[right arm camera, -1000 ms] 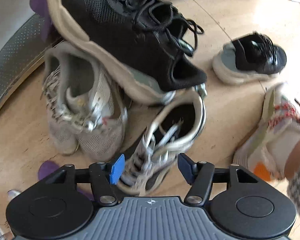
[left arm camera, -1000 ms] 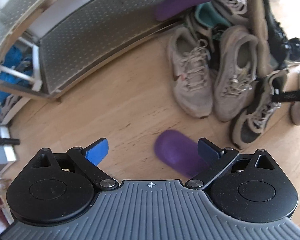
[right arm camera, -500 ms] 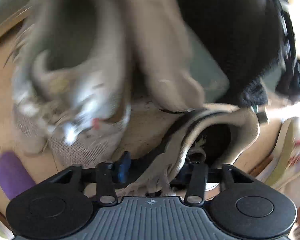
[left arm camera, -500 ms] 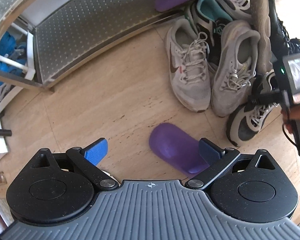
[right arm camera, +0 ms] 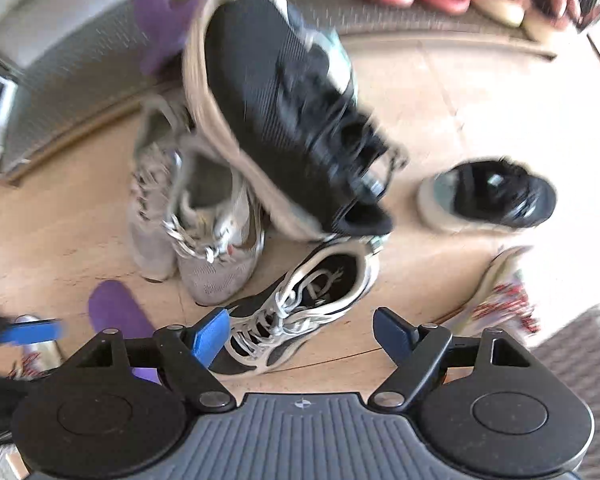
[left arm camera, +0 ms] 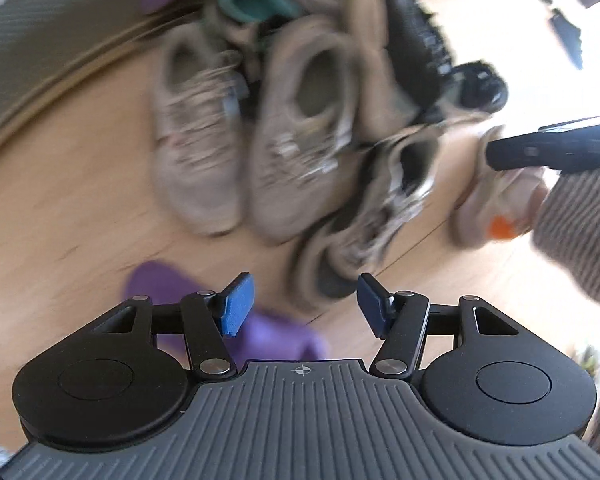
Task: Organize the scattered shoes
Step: 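Grasp the black-and-white sneaker by its heel with the left tool, then carry the sneaker under the rack shelf and open the left tool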
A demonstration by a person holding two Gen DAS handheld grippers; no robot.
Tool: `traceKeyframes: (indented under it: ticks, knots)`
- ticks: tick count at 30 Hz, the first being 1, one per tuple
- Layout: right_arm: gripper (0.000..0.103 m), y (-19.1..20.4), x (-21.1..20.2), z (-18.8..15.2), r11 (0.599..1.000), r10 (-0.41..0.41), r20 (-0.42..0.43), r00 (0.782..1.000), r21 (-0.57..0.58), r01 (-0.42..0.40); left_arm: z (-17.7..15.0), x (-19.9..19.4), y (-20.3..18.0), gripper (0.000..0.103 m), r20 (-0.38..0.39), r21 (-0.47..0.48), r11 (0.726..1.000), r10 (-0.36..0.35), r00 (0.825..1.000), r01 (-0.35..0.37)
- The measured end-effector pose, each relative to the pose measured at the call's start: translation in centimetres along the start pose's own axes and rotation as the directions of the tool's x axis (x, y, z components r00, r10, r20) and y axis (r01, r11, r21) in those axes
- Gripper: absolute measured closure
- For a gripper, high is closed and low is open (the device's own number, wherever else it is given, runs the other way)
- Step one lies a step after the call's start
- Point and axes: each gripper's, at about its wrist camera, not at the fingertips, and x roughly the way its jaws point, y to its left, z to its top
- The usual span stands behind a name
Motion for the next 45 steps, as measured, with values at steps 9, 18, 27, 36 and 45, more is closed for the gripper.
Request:
traceKeyframes:
  ticks: [9, 18, 27, 36, 45]
  knots:
    - [0.027, -4.7, -0.9, 0.5, 0.989, 0.039, 0.1, 0.994, 0.137, -0.053, 4.4, 7.9, -5.9, 0.042, -0.006, -0.041, 0.999, 0.02, 1.0, -0.021]
    - [0.021, -8.6, -2.5, 1.3, 0.959, 0.082, 0.182, 0.98, 0.254, -0.128, 6.8, 14.4, -8.4, 0.059, -0.041, 0.049, 0.99, 0.138, 0.99, -0.136]
    - [0.018, -9.4, -3.2, 2.0, 0.939, 0.078, 0.228, 0.971, 0.311, -0.148, 4.8, 15.6, -10.0, 0.095, -0.052, 0.194, 0.952, 0.249, 0.967, -0.234]
    - [0.018, -8.1, -3.7, 2.5, 0.905, 0.095, 0.299, 0.949, 0.372, -0.208, -1.9, 2.3, -2.7, 0.096, 0.096, -0.134, 0.989, 0.077, 0.992, -0.064]
    - [0.018, -3.9, -2.6, 3.8, 0.954, 0.077, 0.264, 0.961, 0.26, -0.148, -0.6, -7.0, 12.4, 0.095, 0.252, -0.498, 0.85, 0.329, 0.91, -0.17]
